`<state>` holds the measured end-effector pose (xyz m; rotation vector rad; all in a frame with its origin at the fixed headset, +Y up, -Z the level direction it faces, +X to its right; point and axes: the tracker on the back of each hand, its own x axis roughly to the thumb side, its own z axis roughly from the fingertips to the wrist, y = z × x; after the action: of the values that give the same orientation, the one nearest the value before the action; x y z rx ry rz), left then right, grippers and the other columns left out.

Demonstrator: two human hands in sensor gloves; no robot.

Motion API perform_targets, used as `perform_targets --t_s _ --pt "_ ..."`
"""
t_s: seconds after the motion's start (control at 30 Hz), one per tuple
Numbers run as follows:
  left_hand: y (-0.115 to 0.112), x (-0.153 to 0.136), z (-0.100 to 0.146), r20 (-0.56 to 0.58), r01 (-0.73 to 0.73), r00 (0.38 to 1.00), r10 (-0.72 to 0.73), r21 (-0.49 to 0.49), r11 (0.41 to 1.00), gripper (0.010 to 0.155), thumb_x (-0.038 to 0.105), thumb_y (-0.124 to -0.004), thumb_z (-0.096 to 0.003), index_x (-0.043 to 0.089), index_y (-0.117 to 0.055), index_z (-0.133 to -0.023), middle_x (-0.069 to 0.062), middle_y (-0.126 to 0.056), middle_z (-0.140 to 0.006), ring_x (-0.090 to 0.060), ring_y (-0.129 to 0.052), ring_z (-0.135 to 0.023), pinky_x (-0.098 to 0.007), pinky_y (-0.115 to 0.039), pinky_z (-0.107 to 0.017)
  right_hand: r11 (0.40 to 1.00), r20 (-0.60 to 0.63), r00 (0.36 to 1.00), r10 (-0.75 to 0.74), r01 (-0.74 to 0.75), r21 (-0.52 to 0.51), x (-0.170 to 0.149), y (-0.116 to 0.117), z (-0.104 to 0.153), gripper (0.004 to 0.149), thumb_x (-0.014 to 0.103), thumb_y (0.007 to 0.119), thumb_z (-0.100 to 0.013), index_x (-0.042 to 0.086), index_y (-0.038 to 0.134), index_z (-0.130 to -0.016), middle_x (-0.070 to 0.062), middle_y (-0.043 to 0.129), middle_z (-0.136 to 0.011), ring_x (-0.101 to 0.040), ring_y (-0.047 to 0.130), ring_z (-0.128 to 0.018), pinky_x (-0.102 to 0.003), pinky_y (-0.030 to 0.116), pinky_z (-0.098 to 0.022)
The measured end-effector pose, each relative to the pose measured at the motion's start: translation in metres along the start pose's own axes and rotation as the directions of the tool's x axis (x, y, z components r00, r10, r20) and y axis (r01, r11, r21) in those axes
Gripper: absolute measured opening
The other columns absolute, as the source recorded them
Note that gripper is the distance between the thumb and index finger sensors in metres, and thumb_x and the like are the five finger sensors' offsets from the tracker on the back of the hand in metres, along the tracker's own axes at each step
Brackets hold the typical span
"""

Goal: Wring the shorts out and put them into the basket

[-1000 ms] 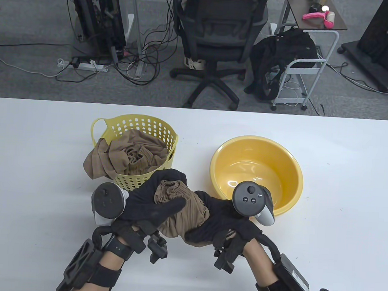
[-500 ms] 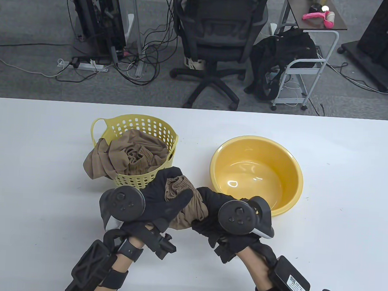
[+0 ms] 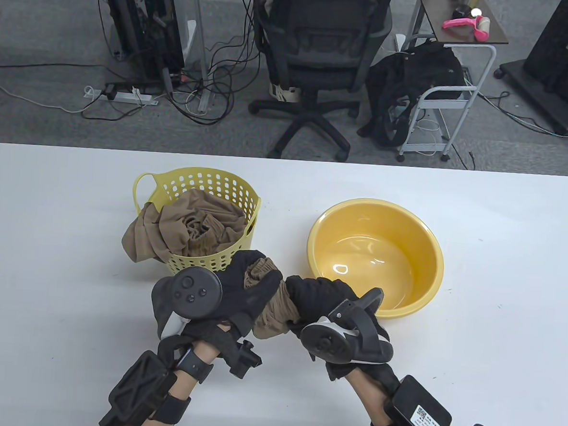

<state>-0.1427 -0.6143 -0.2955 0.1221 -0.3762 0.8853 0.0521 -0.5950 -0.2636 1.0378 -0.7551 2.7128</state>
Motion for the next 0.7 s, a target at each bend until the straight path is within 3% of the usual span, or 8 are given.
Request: perform_targets --t_s 0.43,0.7 --pt "0.002 -0.010 -0.002 -0.163 -0.105 0.982 0.096 -0.048 0.993 0.057 0.057 -0.073 -0.0612 0.007 -0.077 -0.089 -0.022 -0.102 -0.052 -0.025 -0.114 -0.019 -0.043 -0.095 -0.018 0.966 0.113 0.961 0.251 -0.240 -0.101 0.018 -0.002 -0.002 0.072 0.037 0.108 -0.030 0.003 0.072 -0.082 0.000 0.091 -0.054 -0.012 0.092 -0.023 -0.029 0.082 -0.017" --pt "0.002 -0.010 -0.001 -0.157 -0.111 0.982 0.102 -0.050 0.993 0.058 0.058 -0.073 -0.0609 0.006 -0.077 -0.088 -0.022 -0.102 -0.051 -0.025 -0.114 -0.018 -0.042 -0.095 -0.017 0.956 0.124 0.951 0.283 -0.269 -0.117 0.020 -0.005 -0.002 0.072 0.038 0.107 -0.031 0.003 0.071 -0.082 0.000 0.091 -0.055 -0.012 0.093 -0.024 -0.029 0.083 -0.017"
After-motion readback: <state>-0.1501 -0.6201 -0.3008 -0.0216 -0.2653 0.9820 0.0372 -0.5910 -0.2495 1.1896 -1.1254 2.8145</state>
